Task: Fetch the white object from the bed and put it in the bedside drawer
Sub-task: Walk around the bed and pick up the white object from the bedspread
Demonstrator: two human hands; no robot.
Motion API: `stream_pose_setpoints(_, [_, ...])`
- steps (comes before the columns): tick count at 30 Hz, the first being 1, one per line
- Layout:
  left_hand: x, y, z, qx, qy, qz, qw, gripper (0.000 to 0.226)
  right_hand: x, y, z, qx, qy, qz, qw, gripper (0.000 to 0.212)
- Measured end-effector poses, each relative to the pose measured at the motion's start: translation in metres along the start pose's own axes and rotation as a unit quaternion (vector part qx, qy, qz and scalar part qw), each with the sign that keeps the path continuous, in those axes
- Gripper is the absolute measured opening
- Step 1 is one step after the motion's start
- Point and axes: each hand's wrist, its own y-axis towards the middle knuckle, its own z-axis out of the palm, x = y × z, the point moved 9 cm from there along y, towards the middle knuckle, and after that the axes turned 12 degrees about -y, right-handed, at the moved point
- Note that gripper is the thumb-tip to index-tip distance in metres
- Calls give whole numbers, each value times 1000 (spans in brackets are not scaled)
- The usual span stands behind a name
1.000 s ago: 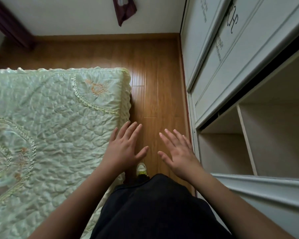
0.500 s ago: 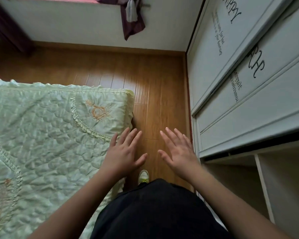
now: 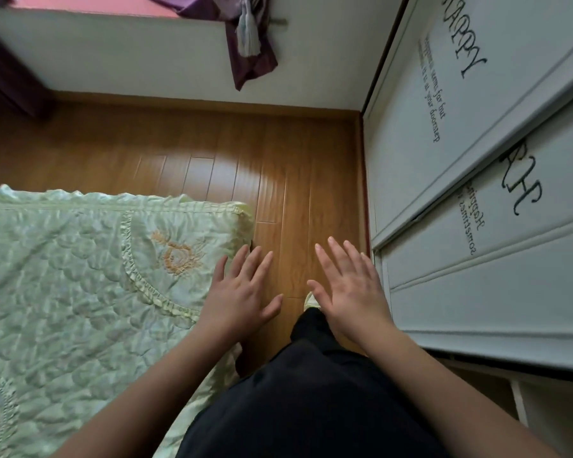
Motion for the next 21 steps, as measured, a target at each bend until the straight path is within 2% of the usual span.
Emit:
stream_pose_setpoints(5, [-6, 87, -17, 15, -5, -27, 1000, 81, -50, 80, -20, -7, -7, -13, 1000, 63])
stream_pose_setpoints(10, [-18, 156, -54, -23, -15, -28, 999, 82, -82, 149, -40, -10, -8, -42, 999, 64])
stream_pose_setpoints(15, [-4, 204, -72, -16, -27, -38, 999, 80, -85, 205, -52, -6, 10, -62, 998, 61])
stream_pose_setpoints(21, [54, 249, -77, -17, -47, -86, 995, 79, -68, 283, -53, 20, -2, -124, 992, 63])
